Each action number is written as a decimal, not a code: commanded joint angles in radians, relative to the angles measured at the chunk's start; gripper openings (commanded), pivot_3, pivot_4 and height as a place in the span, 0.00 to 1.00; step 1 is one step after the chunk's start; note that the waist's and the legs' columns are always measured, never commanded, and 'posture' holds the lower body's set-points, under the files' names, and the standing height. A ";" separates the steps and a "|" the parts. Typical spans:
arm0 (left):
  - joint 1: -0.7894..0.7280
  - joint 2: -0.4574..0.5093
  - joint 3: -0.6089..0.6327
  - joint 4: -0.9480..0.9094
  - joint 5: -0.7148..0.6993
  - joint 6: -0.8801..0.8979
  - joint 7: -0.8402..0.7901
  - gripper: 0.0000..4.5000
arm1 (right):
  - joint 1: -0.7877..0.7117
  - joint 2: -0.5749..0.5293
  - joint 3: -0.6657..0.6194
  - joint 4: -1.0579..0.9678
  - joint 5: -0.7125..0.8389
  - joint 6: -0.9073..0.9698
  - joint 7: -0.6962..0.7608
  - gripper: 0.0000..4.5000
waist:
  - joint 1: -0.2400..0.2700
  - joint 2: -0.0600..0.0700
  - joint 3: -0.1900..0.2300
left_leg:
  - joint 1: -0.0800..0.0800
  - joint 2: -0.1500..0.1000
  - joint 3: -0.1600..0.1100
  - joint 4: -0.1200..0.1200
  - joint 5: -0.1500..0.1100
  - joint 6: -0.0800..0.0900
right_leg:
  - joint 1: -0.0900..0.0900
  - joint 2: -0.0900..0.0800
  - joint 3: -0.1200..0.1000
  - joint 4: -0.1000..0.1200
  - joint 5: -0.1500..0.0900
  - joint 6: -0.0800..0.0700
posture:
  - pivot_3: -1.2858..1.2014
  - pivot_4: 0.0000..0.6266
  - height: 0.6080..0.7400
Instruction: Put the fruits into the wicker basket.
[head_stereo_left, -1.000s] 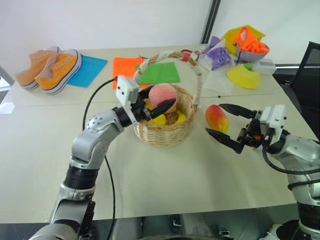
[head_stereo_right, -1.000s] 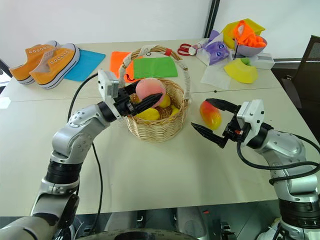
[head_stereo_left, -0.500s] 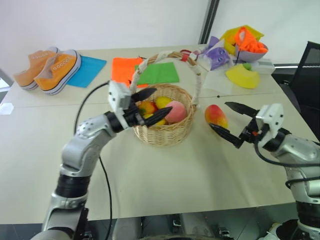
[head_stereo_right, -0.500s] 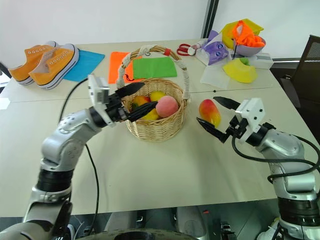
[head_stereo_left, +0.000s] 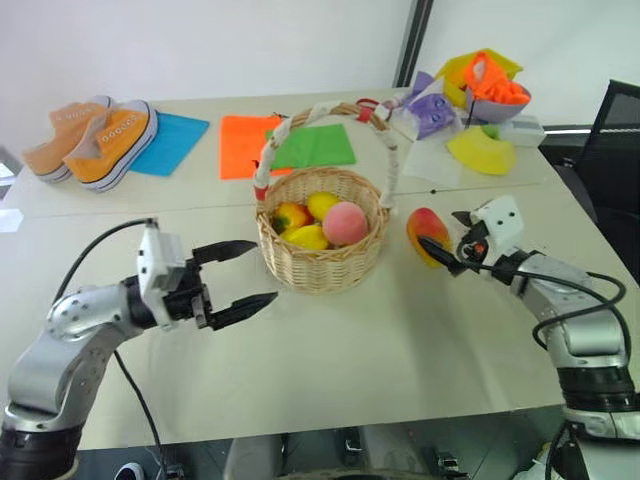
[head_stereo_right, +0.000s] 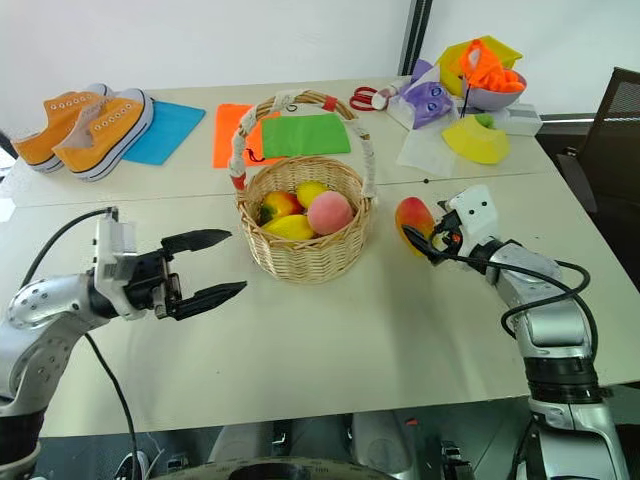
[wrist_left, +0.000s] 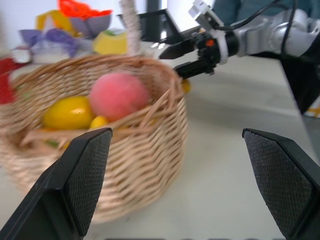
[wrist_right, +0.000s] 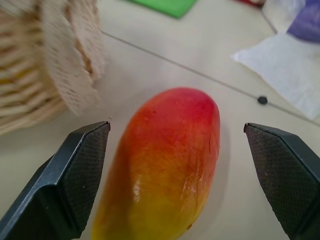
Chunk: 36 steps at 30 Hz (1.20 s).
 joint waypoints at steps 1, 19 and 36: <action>0.040 -0.016 0.033 -0.024 0.014 -0.054 0.010 0.99 | -0.045 -0.003 0.013 0.037 -0.039 0.002 -0.013 1.00 | 0.000 0.000 0.000 | 0.000 0.000 0.000 0.000 0.000 0.000 | 0.000 0.000 0.000 0.000 0.000 0.000 | 0.52 0.24 1.00; 0.064 -0.018 0.029 -0.048 0.007 -0.064 0.040 1.00 | -0.128 0.007 0.015 0.136 -0.063 0.044 0.014 0.62 | -0.001 0.000 0.000 | -0.001 0.000 0.001 -0.001 0.000 0.001 | -0.002 0.000 0.000 0.000 0.000 0.000 | 0.52 0.24 1.00; 0.023 -0.069 0.056 0.069 0.038 -0.112 0.093 1.00 | 0.118 -0.153 -0.176 -0.472 0.470 0.173 0.348 0.62 | -0.010 -0.002 0.000 | 0.003 0.003 0.002 0.000 -0.002 0.004 | 0.002 0.002 0.002 -0.001 0.000 0.000 | 0.52 0.24 1.00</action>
